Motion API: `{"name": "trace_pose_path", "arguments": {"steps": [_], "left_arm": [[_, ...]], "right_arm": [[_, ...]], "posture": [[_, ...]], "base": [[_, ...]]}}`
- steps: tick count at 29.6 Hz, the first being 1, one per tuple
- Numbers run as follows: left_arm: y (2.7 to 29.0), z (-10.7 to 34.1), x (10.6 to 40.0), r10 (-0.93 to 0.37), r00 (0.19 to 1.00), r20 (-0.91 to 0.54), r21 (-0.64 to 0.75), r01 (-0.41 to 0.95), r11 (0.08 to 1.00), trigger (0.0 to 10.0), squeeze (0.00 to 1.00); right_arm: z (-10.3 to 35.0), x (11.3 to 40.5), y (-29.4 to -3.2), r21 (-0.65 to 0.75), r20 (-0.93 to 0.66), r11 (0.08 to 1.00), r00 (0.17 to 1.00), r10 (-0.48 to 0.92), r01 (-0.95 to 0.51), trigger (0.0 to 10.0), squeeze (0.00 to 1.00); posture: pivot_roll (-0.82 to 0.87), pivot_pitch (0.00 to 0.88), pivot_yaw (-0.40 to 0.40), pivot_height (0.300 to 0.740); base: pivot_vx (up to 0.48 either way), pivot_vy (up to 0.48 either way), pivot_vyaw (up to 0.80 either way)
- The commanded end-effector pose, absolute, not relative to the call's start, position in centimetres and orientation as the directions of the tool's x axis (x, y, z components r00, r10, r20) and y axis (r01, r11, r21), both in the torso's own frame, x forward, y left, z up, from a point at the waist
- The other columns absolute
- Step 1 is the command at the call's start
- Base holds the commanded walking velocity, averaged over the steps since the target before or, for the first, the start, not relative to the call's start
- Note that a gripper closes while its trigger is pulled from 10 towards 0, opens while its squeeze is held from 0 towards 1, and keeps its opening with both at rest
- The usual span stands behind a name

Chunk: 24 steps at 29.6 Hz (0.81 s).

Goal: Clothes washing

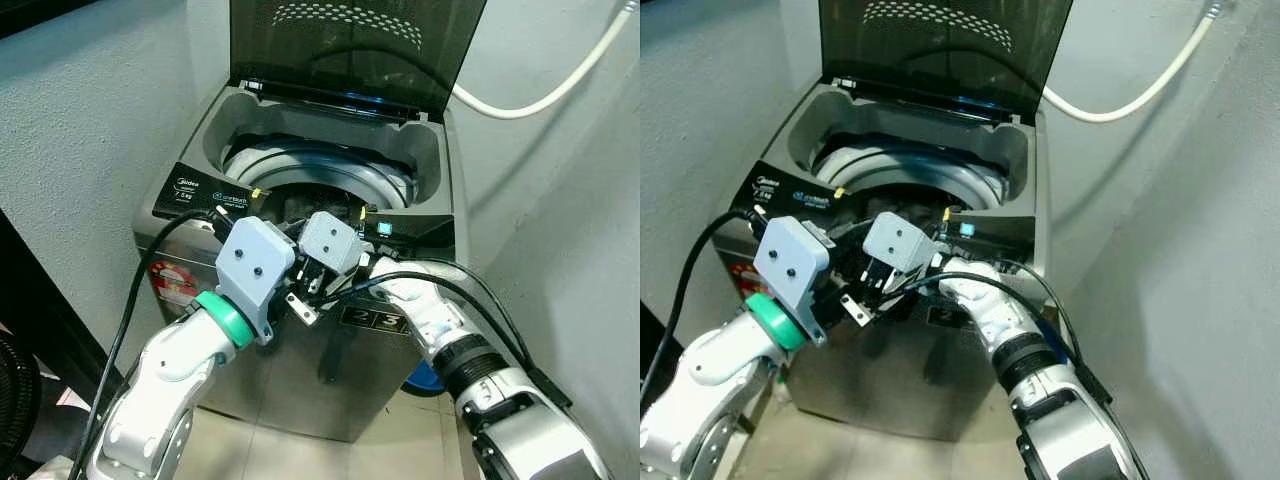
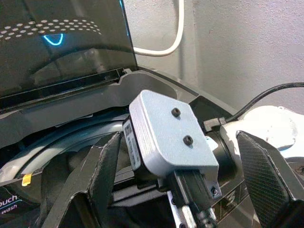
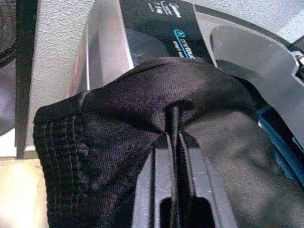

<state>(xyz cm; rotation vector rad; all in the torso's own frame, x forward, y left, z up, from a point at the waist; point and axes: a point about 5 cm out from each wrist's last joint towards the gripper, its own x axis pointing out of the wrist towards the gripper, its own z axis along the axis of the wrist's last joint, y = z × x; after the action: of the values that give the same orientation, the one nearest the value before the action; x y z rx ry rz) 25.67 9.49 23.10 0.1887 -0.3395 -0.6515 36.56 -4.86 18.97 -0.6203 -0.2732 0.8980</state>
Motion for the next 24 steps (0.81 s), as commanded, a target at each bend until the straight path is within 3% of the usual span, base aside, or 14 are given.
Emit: {"name": "trace_pose_path", "arguments": {"steps": [1,7,8,10,11,18,24], "left_arm": [[9.4,23.2,25.5,-0.623,0.739,0.254,0.269,0.565,0.780,10.0,0.00],[9.4,23.2,25.5,-0.624,0.739,0.254,0.269,0.566,0.780,10.0,0.00],[9.2,23.2,25.5,-0.627,0.736,0.254,0.266,0.571,0.777,10.0,0.00],[9.2,23.2,25.5,-0.627,0.736,0.254,0.266,0.571,0.777,10.0,0.00],[9.0,23.1,25.4,-0.635,0.730,0.255,0.260,0.580,0.772,10.0,0.00],[8.2,23.2,25.5,-0.652,0.711,0.264,0.251,0.602,0.758,10.0,0.00],[7.8,23.1,25.4,-0.656,0.706,0.267,0.245,0.608,0.755,10.0,0.00]], "right_arm": [[18.5,37.0,-6.0,-0.592,-0.055,0.492,0.640,0.766,-0.639,0.0,0.00],[19.7,37.2,-5.9,-0.593,0.000,0.515,0.639,0.769,-0.619,0.0,0.00],[22.7,37.8,-5.7,-0.604,0.113,0.576,0.656,0.746,-0.551,0.0,0.00],[22.7,37.8,-5.7,-0.604,0.113,0.576,0.656,0.746,-0.551,0.0,0.00],[26.4,38.4,-5.2,-0.594,0.244,0.652,0.667,0.704,-0.471,10.0,0.00],[33.1,39.2,-3.2,-0.572,0.420,0.759,0.684,0.596,-0.310,10.0,0.00],[35.5,39.0,-1.3,-0.554,0.491,0.803,0.693,0.529,-0.220,10.0,0.00]], "posture": [[0.12,0.044,-0.062,0.740],[0.11,0.046,-0.061,0.740],[0.10,0.052,-0.058,0.740],[0.10,0.052,-0.058,0.740],[0.09,0.055,-0.054,0.740],[0.07,0.059,-0.061,0.740],[0.07,0.058,-0.071,0.740]], "base": [[0.000,0.000,0.00],[0.000,0.000,0.00],[0.000,0.000,0.00],[0.000,0.000,0.00],[0.000,0.000,0.00],[0.000,0.000,0.00],[0.000,0.000,0.00]]}}
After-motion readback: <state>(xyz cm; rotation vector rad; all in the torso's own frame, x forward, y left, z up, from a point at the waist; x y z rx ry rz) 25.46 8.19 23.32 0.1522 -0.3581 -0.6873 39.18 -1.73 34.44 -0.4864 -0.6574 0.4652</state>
